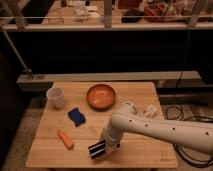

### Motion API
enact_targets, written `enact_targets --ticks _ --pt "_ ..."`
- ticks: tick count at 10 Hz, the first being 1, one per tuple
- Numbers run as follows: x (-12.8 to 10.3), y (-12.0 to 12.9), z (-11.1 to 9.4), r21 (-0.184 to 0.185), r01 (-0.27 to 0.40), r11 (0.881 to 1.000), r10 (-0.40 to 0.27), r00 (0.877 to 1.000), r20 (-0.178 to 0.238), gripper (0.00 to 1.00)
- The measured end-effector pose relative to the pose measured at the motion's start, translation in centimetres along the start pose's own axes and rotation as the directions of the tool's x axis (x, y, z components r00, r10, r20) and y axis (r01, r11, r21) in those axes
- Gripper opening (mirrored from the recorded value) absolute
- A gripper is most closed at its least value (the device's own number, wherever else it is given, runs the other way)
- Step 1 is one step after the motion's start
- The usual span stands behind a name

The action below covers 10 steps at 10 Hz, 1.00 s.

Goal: Place the eraser on the white sponge

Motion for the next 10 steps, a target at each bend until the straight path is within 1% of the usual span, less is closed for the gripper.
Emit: enact_targets --ticks 2,6,7,8,9,10 --pt "-0.1 -0.4 -0.1 -0.002 0.007 1.0 -0.007 1.0 0.004 0.1" --pt "-0.5 -1.3 -0.4 -0.004 0.025 1.0 -0.025 1.0 0.007 0.11" --pt "-0.5 -1.6 -0.5 -0.005 0.031 1.0 -0.031 0.999 0.008 0.09" --pt "-0.5 -1.9 -0.7 -0.003 0.034 0.999 -0.034 0.999 0.007 0.03" --pt "-0.6 -2.2 -0.9 -0.001 0.037 0.999 -0.037 0.999 0.006 0.0" --pt "-0.6 -2.3 -1.0 -0.001 0.039 0.999 -0.039 0.999 0.005 0.0"
